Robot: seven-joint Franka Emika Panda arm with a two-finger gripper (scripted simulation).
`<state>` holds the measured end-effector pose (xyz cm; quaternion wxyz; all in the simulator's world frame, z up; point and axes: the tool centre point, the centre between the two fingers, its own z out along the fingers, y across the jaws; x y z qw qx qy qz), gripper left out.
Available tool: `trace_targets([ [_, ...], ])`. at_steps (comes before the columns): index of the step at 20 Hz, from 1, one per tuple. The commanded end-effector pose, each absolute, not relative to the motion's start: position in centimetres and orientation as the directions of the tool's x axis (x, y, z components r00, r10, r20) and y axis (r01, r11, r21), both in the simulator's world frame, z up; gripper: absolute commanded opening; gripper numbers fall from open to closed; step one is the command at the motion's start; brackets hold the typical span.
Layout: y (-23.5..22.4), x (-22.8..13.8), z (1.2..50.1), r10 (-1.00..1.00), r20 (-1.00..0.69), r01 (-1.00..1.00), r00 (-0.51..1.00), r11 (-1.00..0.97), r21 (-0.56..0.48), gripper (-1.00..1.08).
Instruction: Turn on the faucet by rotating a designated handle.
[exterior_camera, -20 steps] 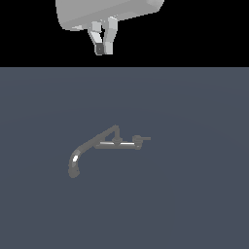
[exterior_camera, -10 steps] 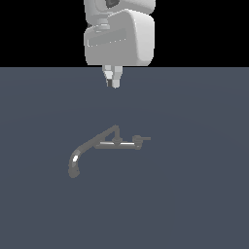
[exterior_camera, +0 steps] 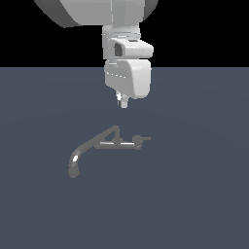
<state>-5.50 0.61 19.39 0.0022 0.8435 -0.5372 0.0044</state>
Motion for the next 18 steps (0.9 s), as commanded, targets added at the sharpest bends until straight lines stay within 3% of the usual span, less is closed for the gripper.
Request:
trace_targets([
  [1,-0.1,-4.5,17.8,-0.931,0.009,-0.931,0.365,-0.365,-0.001,-1.00],
  [18,-6.0,0.4,7.7,-1.000,0.004,-1.000,-0.022,0.022,0.000,-1.00],
])
